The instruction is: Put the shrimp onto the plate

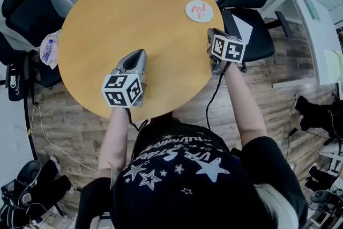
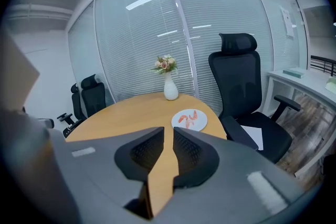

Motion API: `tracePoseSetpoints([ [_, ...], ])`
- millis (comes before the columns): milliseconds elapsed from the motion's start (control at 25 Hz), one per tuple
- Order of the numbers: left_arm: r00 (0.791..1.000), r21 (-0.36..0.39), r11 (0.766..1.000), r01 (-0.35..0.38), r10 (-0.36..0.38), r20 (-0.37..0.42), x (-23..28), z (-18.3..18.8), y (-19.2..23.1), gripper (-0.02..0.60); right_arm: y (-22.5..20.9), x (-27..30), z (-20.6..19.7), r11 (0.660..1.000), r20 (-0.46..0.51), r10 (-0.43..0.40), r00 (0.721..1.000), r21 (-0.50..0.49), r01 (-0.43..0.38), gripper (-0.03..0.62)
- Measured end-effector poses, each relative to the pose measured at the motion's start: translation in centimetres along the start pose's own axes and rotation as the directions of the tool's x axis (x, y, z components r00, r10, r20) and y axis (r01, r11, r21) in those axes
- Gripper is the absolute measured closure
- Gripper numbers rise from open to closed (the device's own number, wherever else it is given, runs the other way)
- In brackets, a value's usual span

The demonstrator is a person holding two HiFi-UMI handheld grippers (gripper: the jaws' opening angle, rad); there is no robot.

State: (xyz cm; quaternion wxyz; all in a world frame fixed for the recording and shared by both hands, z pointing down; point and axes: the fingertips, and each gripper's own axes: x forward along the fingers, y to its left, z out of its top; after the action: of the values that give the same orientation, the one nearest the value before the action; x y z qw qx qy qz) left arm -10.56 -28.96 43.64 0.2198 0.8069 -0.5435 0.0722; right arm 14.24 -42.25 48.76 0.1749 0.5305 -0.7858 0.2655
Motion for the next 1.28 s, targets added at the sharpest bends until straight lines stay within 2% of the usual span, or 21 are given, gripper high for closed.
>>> tracePoseSetpoints([
  [320,0.999,0.000,1.000,-0.017,0.017,0.037,-3.1,-0.8,-4.2,0.580,2.0,-4.9,-1.0,0.996,0.051,0.074,0.996,-0.047,-0.072,0.557],
  [720,0.997,-0.018,0.998,-0.066,0.066,0.048,-7.6,-2.9,-7.4,0.580,5.6,-8.6,-4.8,0.975,0.016,0.186,0.983,-0.124,-0.182,0.591],
  [1080,0.990,-0.036,0.990,-0.133,0.134,0.040,-11.4,-4.3,-6.4,0.580,8.8,-9.3,-7.4,0.960,-0.016,0.256,0.967,-0.111,-0.256,0.591],
  [1280,0.990,-0.047,0.989,-0.139,0.141,0.031,-11.9,-5.0,-5.6,0.580,9.8,-9.3,-8.3,0.953,-0.016,0.283,0.959,-0.107,-0.283,0.592],
])
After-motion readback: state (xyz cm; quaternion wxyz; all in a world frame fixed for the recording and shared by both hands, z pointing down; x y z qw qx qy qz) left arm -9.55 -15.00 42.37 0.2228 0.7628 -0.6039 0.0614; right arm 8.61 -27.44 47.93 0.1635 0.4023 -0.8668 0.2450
